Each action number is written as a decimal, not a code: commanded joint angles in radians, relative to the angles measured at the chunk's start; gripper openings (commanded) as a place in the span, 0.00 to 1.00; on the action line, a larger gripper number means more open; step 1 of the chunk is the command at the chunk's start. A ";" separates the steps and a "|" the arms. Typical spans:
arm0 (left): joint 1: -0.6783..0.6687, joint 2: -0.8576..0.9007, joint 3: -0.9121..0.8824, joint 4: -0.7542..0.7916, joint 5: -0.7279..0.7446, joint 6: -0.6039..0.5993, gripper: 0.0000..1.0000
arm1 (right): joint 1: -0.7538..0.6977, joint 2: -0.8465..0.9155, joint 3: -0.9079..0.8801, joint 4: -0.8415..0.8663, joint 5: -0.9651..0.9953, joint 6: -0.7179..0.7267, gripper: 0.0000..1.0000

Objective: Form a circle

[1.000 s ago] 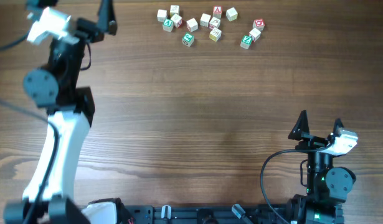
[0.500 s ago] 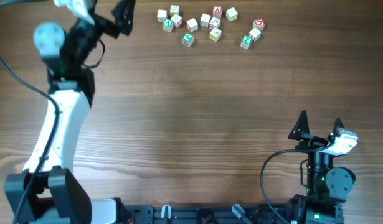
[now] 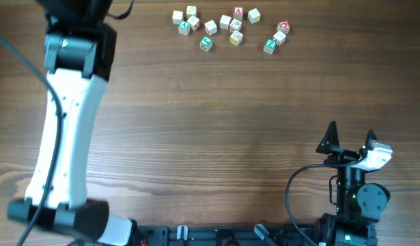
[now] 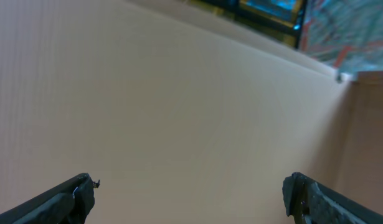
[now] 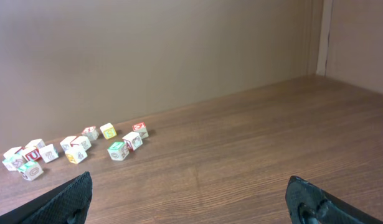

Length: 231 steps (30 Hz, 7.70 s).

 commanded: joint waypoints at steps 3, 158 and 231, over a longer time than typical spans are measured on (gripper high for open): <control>-0.005 0.283 0.241 -0.040 -0.045 0.019 1.00 | -0.004 -0.006 -0.001 0.003 -0.011 0.008 1.00; 0.147 -0.032 -0.613 -0.475 -0.489 -0.387 0.92 | -0.004 -0.006 -0.001 0.003 -0.011 0.008 1.00; -0.057 0.892 0.039 -0.332 -0.295 -0.111 0.52 | -0.004 -0.006 -0.001 0.003 -0.011 0.008 1.00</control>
